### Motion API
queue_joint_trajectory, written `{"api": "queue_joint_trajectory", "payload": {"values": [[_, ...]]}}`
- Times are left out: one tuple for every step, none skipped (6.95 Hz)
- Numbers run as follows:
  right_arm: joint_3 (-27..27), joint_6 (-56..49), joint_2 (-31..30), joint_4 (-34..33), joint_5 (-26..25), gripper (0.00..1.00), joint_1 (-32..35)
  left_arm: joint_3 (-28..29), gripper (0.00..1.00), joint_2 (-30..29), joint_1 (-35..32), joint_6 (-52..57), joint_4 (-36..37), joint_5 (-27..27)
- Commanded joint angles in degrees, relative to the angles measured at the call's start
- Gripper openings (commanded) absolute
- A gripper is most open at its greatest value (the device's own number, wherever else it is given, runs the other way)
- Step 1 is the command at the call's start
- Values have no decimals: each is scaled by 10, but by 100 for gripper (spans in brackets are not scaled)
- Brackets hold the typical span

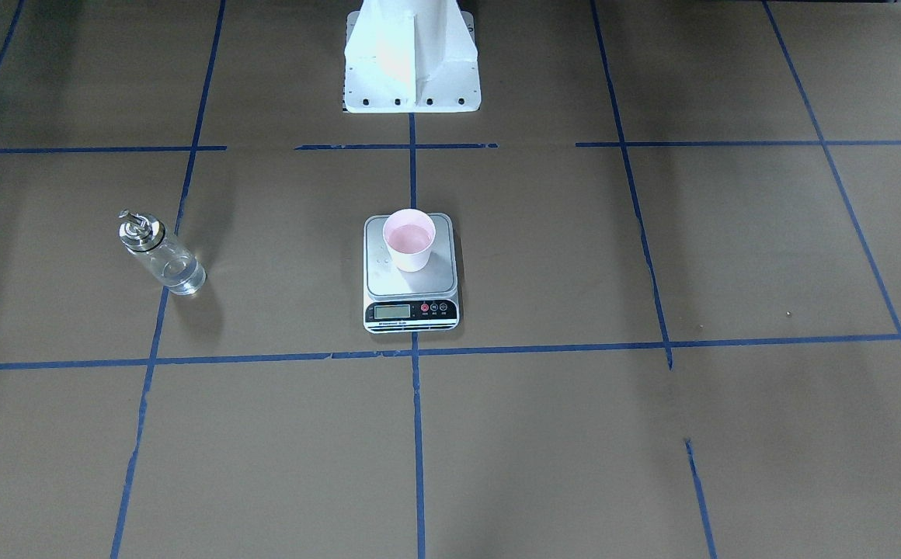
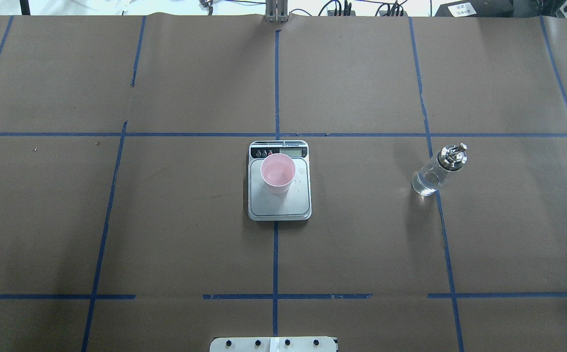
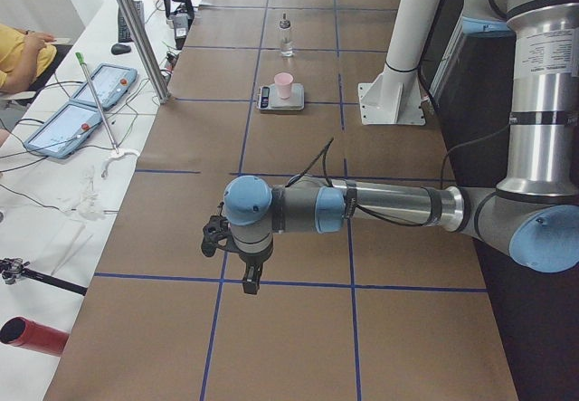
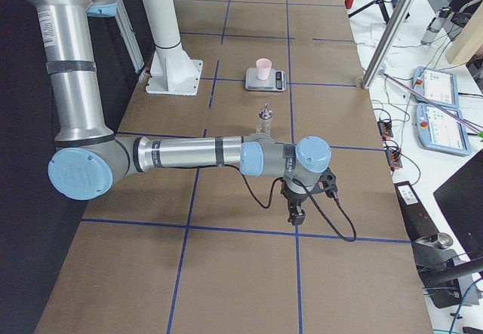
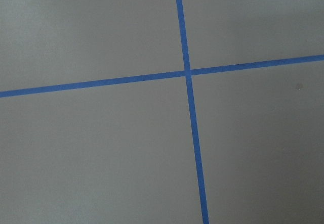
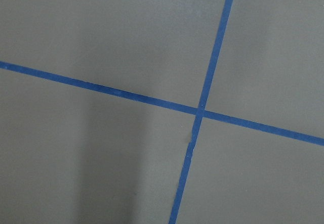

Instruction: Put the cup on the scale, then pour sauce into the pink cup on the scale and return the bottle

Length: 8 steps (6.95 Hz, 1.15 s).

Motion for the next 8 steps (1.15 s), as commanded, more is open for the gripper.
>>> {"api": "queue_joint_trajectory", "payload": {"values": [[-1, 1, -7, 0, -1, 100, 0, -1, 100, 1, 3, 1, 26, 34], [1, 1, -9, 0, 1, 100, -1, -5, 100, 4, 2, -1, 27, 30], [5, 1, -8, 0, 2, 100, 0, 4, 100, 3, 3, -3, 24, 33], [9, 1, -8, 0, 2, 100, -1, 5, 100, 3, 4, -3, 24, 34], [9, 1, -8, 0, 2, 100, -1, 3, 100, 1, 4, -3, 24, 35], [10, 1, -8, 0, 2, 100, -1, 3, 100, -2, 4, -5, 24, 32], [12, 1, -7, 0, 2, 100, -1, -5, 100, -4, 4, -5, 24, 32], [19, 1, -8, 0, 2, 100, 0, -4, 100, -2, 4, -5, 24, 31]]}}
